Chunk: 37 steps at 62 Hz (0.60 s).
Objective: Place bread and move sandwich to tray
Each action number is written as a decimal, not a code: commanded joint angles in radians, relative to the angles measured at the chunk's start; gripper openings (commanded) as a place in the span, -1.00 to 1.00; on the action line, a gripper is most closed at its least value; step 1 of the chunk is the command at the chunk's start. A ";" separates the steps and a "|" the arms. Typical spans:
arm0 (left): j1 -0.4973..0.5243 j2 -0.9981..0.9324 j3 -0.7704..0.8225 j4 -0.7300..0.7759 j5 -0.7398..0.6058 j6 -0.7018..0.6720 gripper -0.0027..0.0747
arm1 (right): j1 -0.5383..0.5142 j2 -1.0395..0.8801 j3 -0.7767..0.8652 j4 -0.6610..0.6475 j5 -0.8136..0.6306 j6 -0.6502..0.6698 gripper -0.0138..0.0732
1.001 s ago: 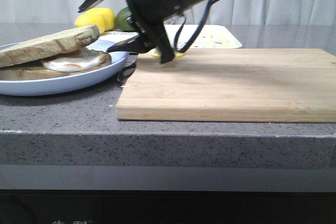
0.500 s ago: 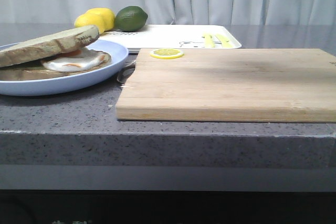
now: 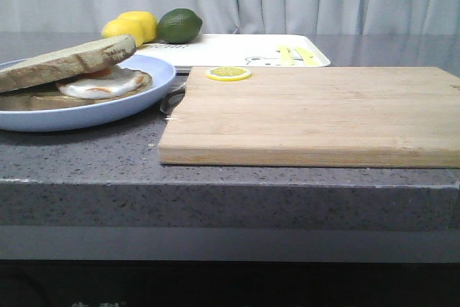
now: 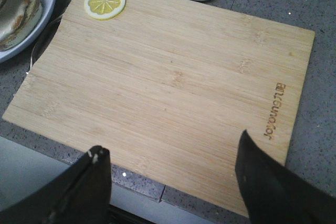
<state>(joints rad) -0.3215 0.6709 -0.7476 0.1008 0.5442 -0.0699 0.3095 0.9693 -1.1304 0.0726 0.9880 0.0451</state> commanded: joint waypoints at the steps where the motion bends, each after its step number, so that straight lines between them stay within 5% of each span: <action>1: -0.009 0.005 -0.035 0.002 -0.080 -0.001 0.29 | -0.005 -0.095 0.076 -0.009 -0.115 -0.001 0.51; 25: -0.009 0.005 -0.031 0.002 -0.069 -0.001 0.29 | -0.005 -0.382 0.336 -0.009 -0.308 -0.012 0.51; 37: -0.007 0.044 -0.120 0.087 0.091 -0.001 0.29 | -0.005 -0.400 0.347 -0.009 -0.314 -0.012 0.51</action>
<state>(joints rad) -0.3215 0.6896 -0.7929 0.1421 0.6335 -0.0699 0.3095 0.5717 -0.7596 0.0726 0.7538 0.0414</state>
